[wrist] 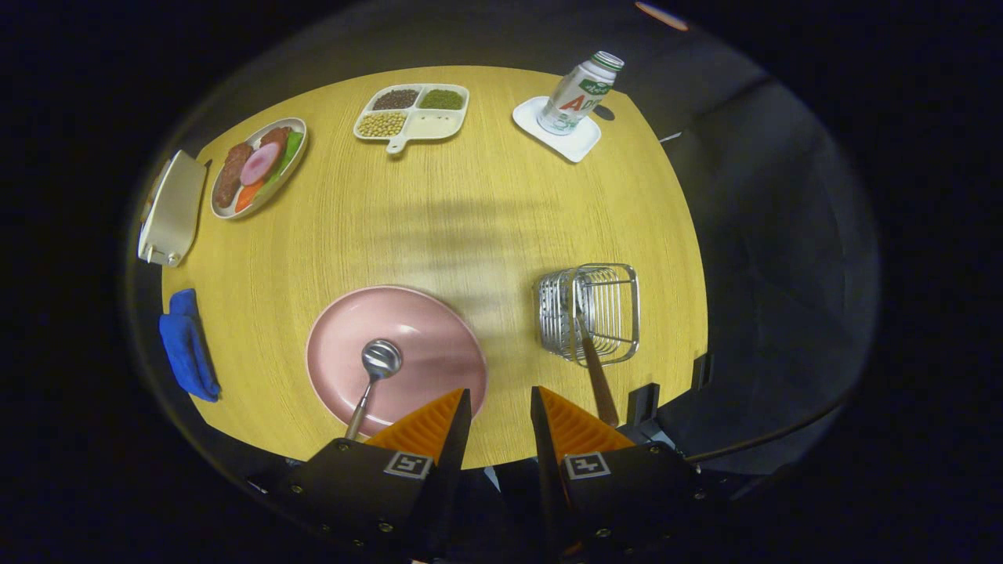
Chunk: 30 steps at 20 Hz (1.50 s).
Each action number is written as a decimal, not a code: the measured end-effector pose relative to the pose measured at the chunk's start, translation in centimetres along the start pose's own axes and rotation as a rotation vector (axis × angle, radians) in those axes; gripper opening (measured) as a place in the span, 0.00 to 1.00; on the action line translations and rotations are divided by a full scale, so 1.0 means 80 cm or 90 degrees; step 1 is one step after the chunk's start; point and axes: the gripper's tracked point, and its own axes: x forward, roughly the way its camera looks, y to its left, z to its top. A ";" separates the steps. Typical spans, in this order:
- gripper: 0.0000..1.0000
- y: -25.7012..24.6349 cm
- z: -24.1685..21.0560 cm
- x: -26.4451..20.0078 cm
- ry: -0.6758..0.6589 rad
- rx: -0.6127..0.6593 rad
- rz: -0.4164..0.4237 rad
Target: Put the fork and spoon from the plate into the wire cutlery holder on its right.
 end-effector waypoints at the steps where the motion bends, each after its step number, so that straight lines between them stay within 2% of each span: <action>1: 0.47 0.014 -0.007 0.002 0.005 0.009 0.006; 5: 0.47 0.079 -0.029 0.025 0.019 0.051 0.057; 8: 0.47 0.107 -0.044 0.043 0.033 0.058 0.059; 11: 0.47 0.138 -0.050 0.055 0.035 0.096 0.083; 14: 0.47 0.157 -0.057 0.070 0.044 0.130 0.103; 20: 0.47 0.180 -0.080 0.102 0.082 0.139 0.137; 21: 0.42 0.183 -0.080 0.104 0.082 0.127 0.142; 22: 0.15 0.179 -0.082 0.109 0.082 0.100 0.128; 24: 0.08 0.167 -0.087 0.110 0.088 0.038 0.095; 26: 0.08 0.156 -0.087 0.107 0.085 -0.013 0.067; 30: 0.04 0.150 -0.081 0.096 0.082 -0.035 0.051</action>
